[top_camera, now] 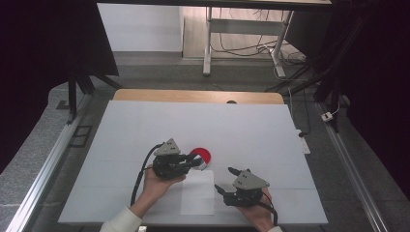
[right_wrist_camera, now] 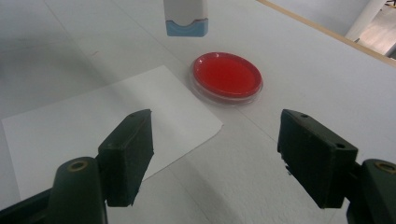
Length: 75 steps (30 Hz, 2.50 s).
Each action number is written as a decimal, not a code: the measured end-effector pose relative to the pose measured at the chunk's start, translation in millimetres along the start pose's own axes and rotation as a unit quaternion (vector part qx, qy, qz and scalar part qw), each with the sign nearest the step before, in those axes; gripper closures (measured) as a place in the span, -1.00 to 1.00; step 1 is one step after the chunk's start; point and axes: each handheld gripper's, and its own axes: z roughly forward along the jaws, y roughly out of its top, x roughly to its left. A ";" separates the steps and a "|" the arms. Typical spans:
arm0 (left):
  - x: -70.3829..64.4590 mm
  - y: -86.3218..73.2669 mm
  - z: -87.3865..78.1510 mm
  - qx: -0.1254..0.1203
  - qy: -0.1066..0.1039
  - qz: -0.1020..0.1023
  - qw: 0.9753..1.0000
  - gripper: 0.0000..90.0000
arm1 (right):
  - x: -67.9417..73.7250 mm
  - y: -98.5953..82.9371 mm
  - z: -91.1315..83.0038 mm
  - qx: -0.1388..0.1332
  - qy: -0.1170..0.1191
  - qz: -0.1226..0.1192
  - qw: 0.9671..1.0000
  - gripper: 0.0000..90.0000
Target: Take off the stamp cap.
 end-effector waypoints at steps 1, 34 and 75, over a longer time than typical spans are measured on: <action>-0.1 0.0 0.2 0.000 0.000 0.000 1.000 0.67 | 0.3 0.1 0.2 0.000 0.000 0.000 1.000 -0.42; -4.0 -2.0 7.5 0.006 0.000 0.004 1.000 0.67 | 15.5 8.9 16.9 -0.005 -0.016 -0.002 1.000 -0.37; -9.3 -6.0 17.4 0.015 -0.003 0.007 1.000 0.67 | 29.3 22.6 37.4 0.001 -0.048 -0.016 0.999 0.03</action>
